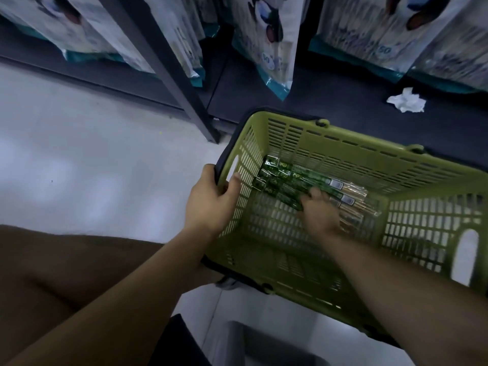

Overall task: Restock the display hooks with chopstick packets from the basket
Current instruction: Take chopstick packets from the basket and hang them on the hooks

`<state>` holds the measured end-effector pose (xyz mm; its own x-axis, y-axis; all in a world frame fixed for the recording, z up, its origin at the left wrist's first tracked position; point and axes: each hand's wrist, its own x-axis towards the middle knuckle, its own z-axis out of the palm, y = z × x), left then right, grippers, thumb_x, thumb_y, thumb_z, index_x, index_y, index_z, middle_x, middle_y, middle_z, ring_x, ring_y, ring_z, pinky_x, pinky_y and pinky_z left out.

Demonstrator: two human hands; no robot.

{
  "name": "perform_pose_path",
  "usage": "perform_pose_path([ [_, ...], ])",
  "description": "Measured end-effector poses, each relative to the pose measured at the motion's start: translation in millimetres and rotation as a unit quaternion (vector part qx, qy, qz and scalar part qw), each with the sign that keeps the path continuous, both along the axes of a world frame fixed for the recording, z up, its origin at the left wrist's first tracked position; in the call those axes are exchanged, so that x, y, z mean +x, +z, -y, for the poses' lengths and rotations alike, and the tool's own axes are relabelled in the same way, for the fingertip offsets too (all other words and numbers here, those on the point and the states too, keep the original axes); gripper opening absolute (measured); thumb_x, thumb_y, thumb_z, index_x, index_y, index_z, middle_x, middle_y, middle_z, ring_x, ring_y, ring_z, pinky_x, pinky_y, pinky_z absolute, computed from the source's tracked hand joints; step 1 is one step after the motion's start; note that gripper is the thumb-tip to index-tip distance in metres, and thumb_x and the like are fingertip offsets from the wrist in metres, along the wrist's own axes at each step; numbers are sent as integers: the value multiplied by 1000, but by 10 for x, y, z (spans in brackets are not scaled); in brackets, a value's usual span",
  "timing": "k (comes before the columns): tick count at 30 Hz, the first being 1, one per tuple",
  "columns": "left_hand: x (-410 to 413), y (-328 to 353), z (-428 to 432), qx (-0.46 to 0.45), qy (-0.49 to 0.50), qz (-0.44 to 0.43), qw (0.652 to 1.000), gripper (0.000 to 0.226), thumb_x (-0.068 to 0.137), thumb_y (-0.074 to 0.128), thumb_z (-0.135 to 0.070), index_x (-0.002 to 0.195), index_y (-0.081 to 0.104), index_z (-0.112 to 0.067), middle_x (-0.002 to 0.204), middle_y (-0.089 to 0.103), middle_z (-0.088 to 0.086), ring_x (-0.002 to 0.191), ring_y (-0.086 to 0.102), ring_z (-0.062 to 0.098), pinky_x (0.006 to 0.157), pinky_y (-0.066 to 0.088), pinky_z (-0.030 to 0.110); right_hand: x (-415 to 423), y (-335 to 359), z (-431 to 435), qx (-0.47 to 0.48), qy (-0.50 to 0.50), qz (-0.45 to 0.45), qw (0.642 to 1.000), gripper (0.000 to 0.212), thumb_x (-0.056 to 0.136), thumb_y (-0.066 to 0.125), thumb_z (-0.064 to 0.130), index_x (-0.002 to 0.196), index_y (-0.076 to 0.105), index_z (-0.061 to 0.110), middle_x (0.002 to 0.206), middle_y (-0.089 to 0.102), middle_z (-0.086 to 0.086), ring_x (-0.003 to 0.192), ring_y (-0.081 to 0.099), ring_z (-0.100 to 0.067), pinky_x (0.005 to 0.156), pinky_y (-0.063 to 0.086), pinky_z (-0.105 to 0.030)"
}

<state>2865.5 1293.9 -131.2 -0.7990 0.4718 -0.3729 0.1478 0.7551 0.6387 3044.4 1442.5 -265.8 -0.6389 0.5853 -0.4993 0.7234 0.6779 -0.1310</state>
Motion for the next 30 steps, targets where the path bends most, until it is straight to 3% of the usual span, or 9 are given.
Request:
perform_pose_path([
  [3, 2, 5, 3, 11, 0, 7, 1000, 30, 96, 54, -54, 92, 49, -24, 75, 63, -1, 69, 59, 7, 55, 42, 31, 47, -18, -14, -28, -62, -33, 997, 48, 92, 70, 23, 135, 50, 13, 134, 50, -11, 121, 52, -29, 90, 52, -40],
  [7, 3, 9, 7, 13, -1, 7, 1000, 30, 97, 54, -53, 90, 47, -25, 75, 61, -2, 70, 58, 5, 54, 39, 30, 94, -50, -71, -39, -46, -33, 998, 49, 93, 69, 32, 135, 52, 12, 130, 55, -10, 119, 54, -30, 88, 50, -37],
  [16, -24, -17, 22, 11, -5, 11, 1000, 32, 97, 55, -54, 88, 45, -25, 73, 58, -5, 63, 56, 11, 53, 38, 30, 121, -46, -72, -45, -95, -59, 993, 31, 94, 66, 27, 123, 66, 15, 118, 59, -9, 109, 58, -30, 77, 50, -34],
  [20, -48, 23, 19, 17, -6, 57, 998, 25, 97, 60, -43, 109, 50, -24, 97, 64, -1, 86, 64, 21, 68, 49, 34, 134, 118, -195, -74, -149, -115, 979, 21, 92, 72, 26, 111, 72, 17, 106, 65, -8, 86, 61, -23, 60, 38, -24],
  [21, -37, 62, 25, 18, -15, 33, 999, 34, 96, 62, -38, 122, 49, -21, 113, 61, 3, 101, 62, 23, 80, 52, 37, 129, 191, -219, -91, -165, -142, 972, 16, 91, 73, 25, 105, 73, 16, 100, 68, -7, 77, 60, -19, 56, 36, -22],
  [23, 16, 157, 25, 34, -60, -102, 992, 50, 95, 66, -26, 137, 45, -11, 133, 49, 10, 121, 50, 26, 100, 45, 40, 97, 369, -244, -127, -190, -198, 953, 9, 90, 76, 24, 92, 73, 16, 83, 69, -2, 69, 61, -15, 55, 37, -21],
  [25, 110, 286, -22, 85, -103, -181, 974, 38, 93, 66, -19, 128, 55, -9, 127, 50, 9, 118, 50, 24, 101, 46, 39, 19, 593, -247, -149, -188, -232, 943, 12, 88, 78, 24, 81, 71, 17, 71, 65, 3, 65, 60, -15, 55, 37, -22],
  [27, 210, 360, -96, 108, -123, -143, 976, 21, 95, 64, -21, 116, 64, -15, 114, 59, 0, 105, 58, 16, 93, 52, 36, -88, 841, -230, -172, -179, -267, 931, 20, 87, 79, 24, 72, 67, 23, 65, 60, 9, 60, 54, -11, 53, 35, -24],
  [30, 308, 423, -222, 85, -88, 74, 990, 31, 98, 65, -33, 126, 65, -17, 114, 68, -6, 106, 64, 9, 91, 52, 27, -253, 1186, -163, -229, -150, -294, 916, 20, 86, 80, 25, 70, 68, 22, 59, 60, 10, 52, 51, -3, 49, 35, -21],
])
